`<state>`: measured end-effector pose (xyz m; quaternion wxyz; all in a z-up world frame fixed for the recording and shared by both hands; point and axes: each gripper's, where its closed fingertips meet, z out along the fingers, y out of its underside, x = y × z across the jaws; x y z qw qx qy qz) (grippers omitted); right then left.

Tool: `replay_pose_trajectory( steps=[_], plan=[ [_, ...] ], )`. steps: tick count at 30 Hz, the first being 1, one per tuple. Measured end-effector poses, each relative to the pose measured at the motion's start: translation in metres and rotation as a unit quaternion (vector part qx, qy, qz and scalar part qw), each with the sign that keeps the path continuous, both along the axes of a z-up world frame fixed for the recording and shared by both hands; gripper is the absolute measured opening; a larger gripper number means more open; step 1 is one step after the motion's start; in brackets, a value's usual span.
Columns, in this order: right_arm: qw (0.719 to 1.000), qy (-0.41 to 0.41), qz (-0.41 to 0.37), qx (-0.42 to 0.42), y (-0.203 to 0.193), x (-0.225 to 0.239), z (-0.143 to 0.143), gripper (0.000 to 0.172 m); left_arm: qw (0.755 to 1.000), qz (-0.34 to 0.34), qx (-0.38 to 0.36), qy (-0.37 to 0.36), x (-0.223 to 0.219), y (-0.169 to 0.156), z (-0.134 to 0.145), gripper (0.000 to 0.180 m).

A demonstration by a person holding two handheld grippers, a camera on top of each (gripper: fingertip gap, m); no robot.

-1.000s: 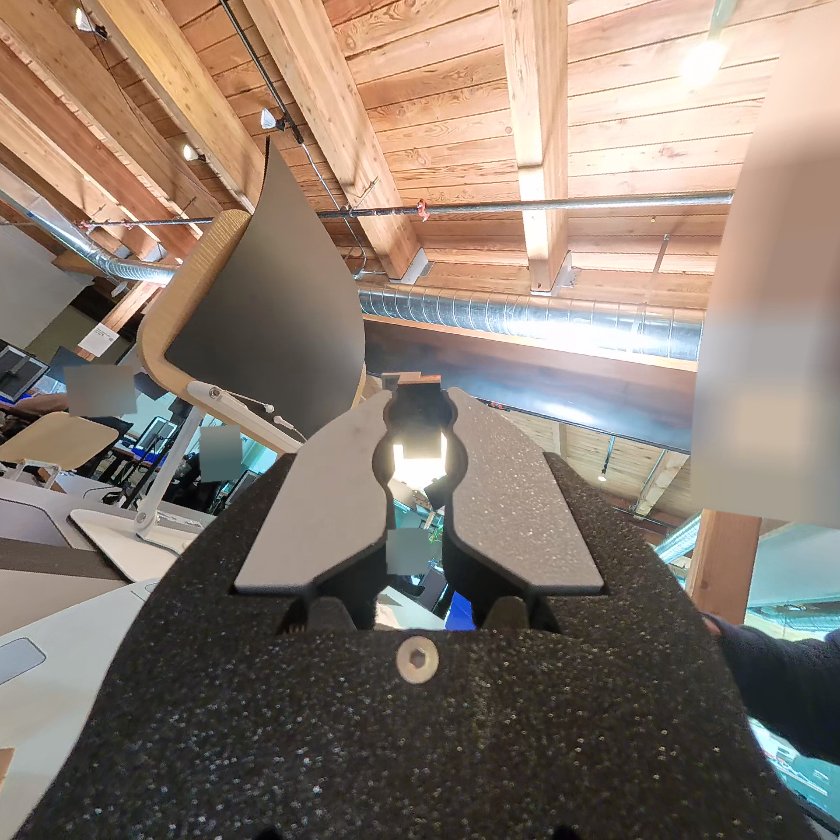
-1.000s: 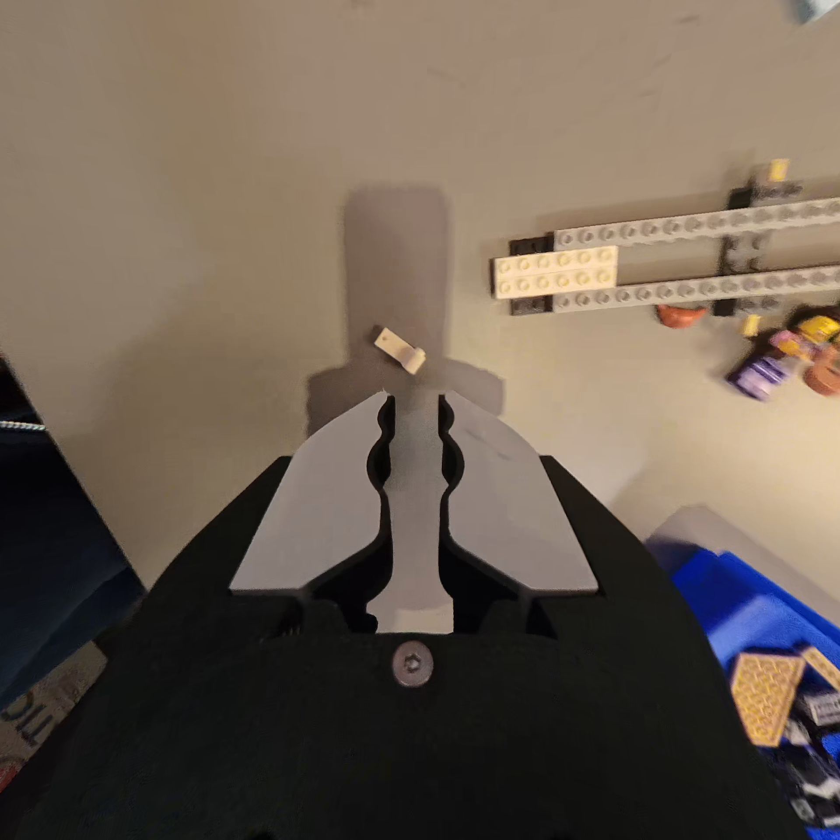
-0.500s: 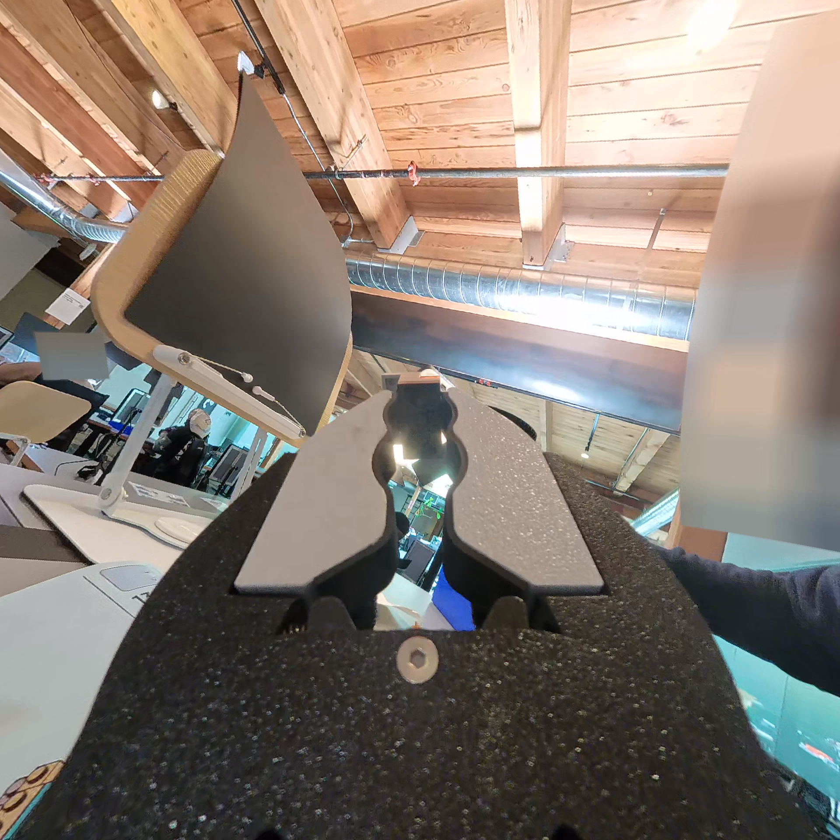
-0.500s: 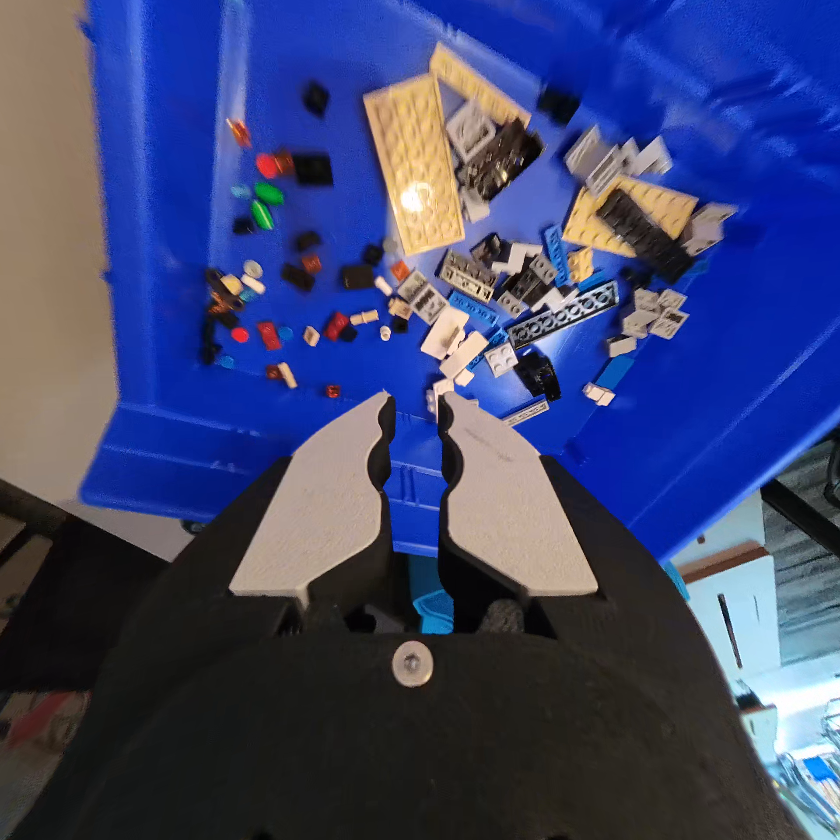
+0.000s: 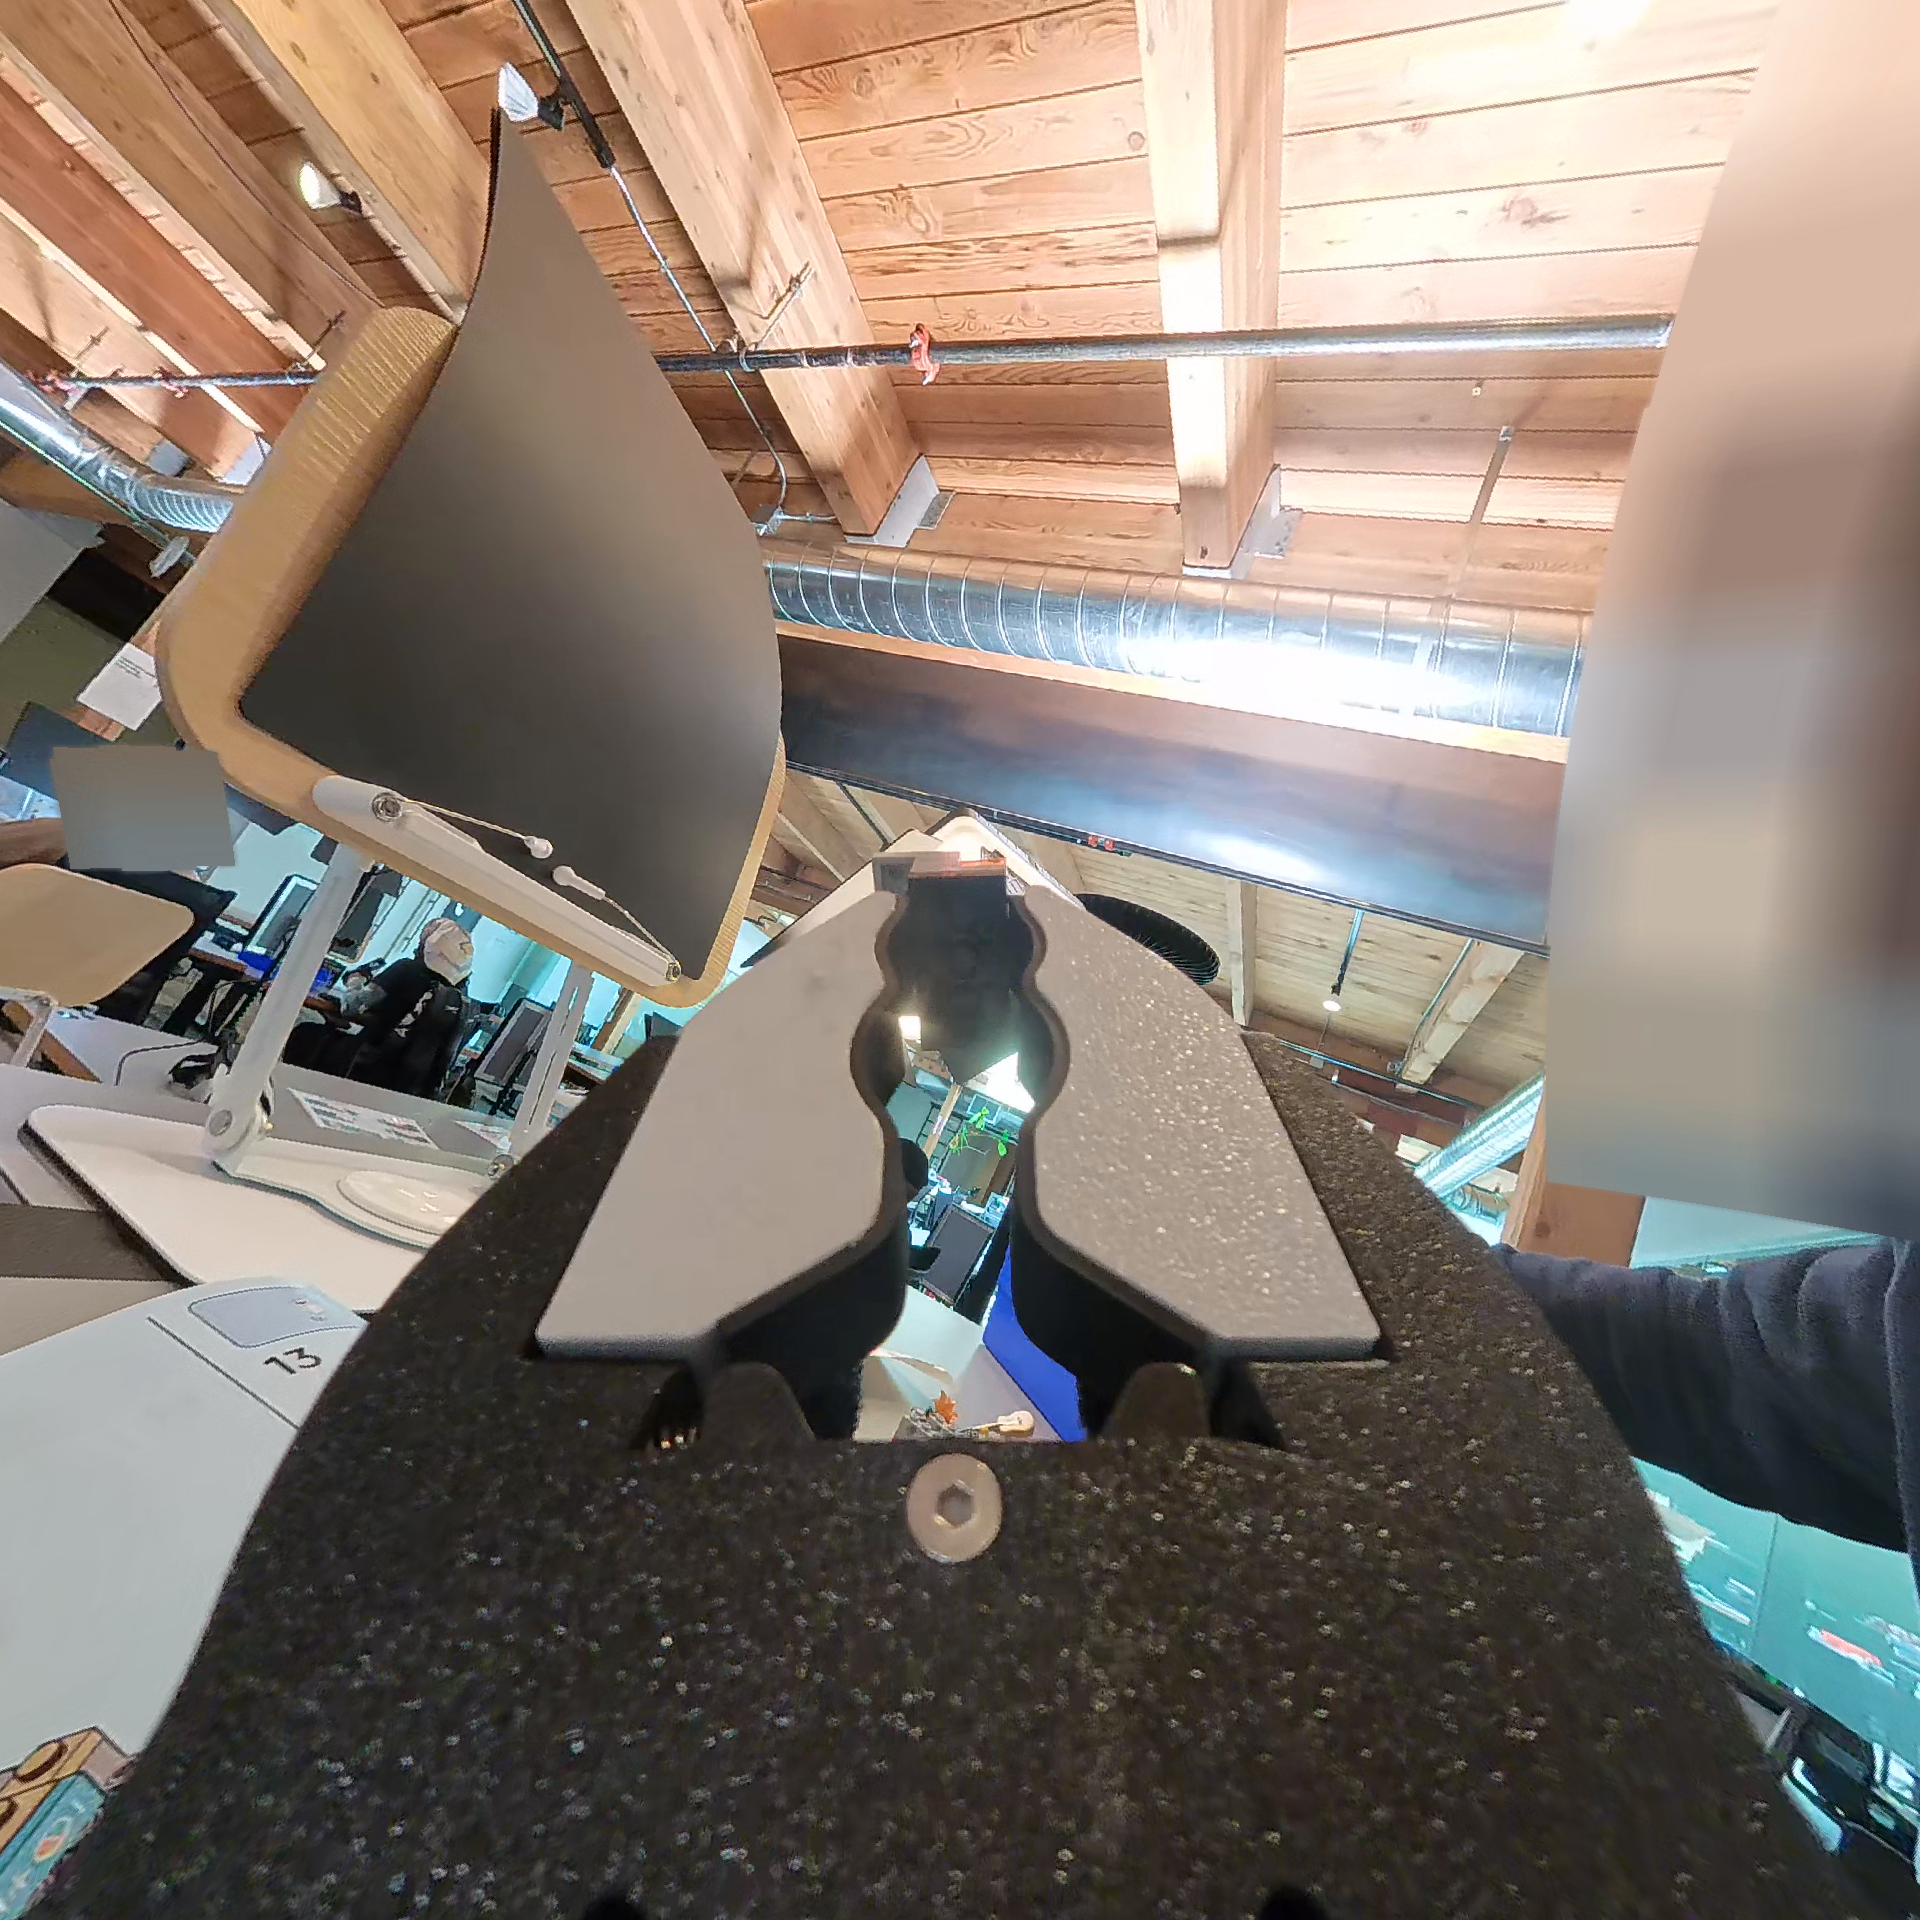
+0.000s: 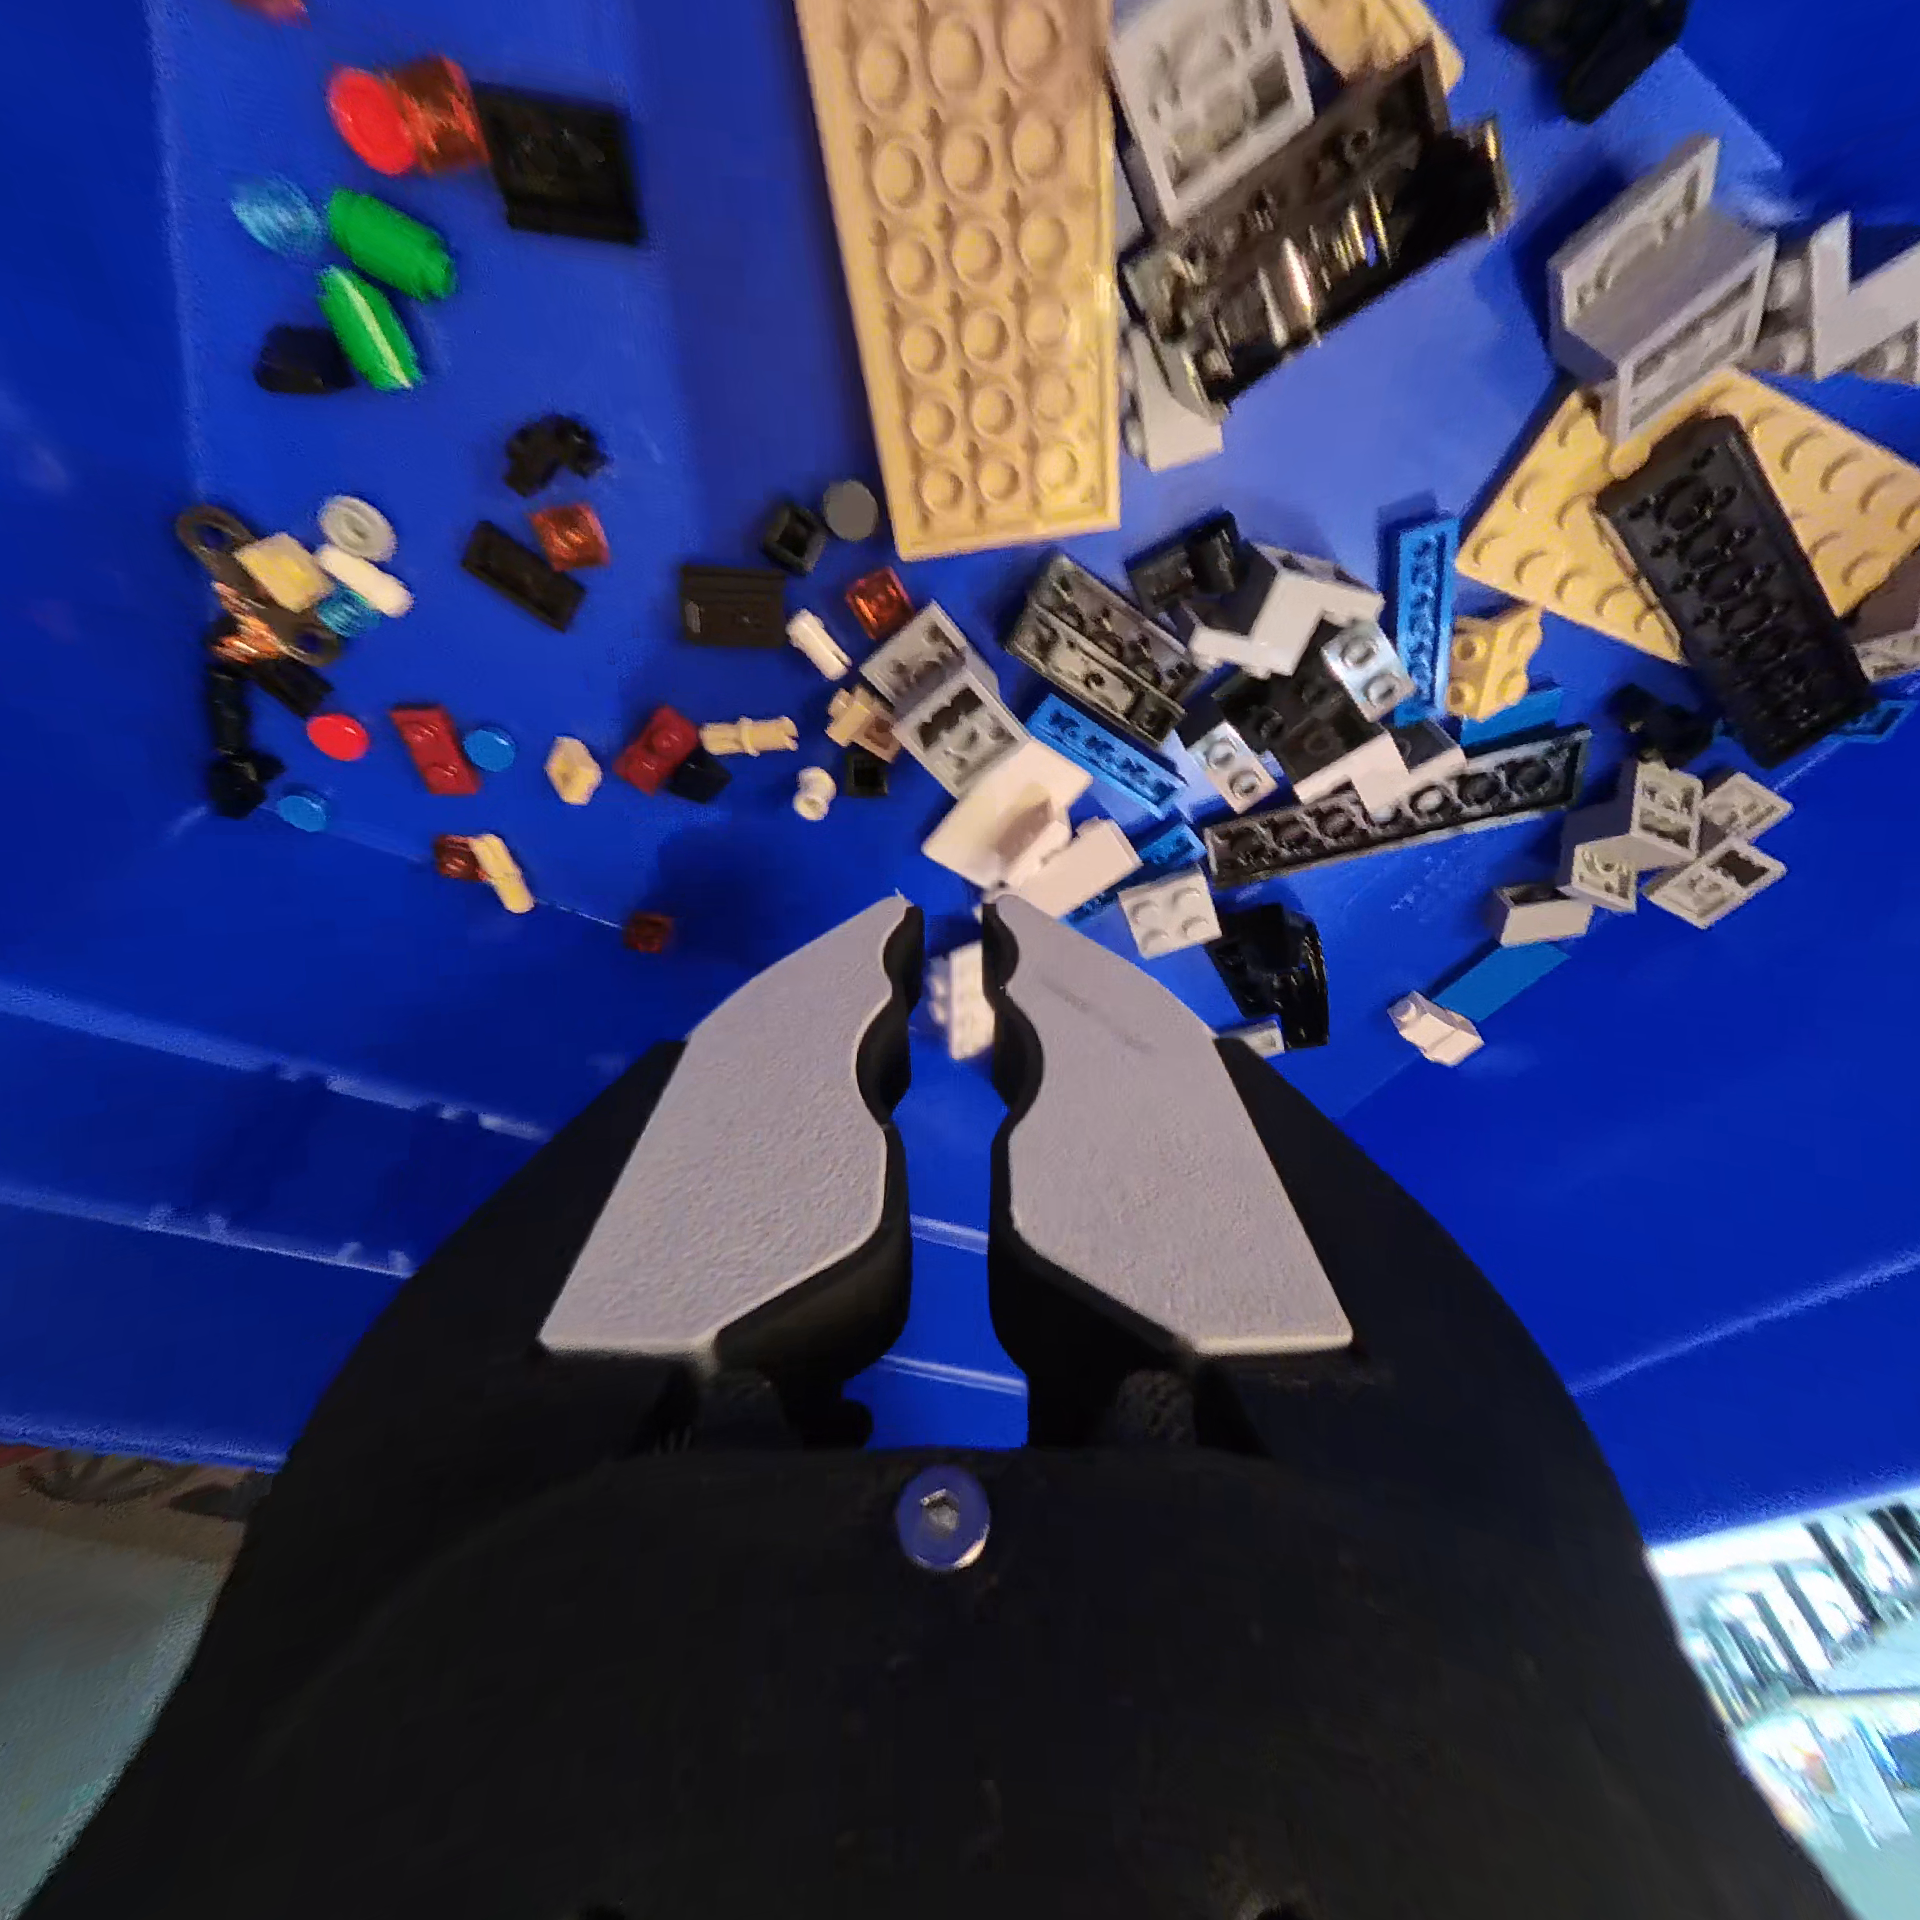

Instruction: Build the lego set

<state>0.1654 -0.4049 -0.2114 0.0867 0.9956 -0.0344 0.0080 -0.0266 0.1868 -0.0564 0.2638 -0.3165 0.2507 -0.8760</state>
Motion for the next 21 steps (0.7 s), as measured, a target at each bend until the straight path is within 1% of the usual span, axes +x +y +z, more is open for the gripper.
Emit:
replay_pose_trajectory(
  steps=[2, 6, 11, 16, 21],
  plan=[
    [1.000, -0.015, -0.005, -0.023, -0.013, 0.011, 0.003, 0.011, 1.000, -0.001, -0.002, 0.000, 0.000, 0.000, 0.000, 0.017],
    [0.999, -0.017, -0.034, -0.004, -0.019, 0.024, 0.009, 0.009, 1.000, -0.001, 0.000, 0.000, -0.001, -0.001, 0.000, 0.017],
    [0.999, 0.000, -0.019, -0.030, -0.026, 0.025, -0.002, 0.011, 1.000, -0.003, 0.007, 0.003, 0.000, -0.004, 0.000, 0.017],
    [0.999, 0.006, -0.008, -0.036, -0.023, 0.023, -0.010, 0.013, 1.000, -0.004, 0.006, 0.003, 0.001, -0.004, -0.001, 0.017],
    [0.999, 0.018, -0.001, -0.038, -0.020, 0.018, -0.012, 0.015, 1.000, -0.004, 0.007, 0.004, 0.001, -0.004, -0.001, 0.017]
  ],
)
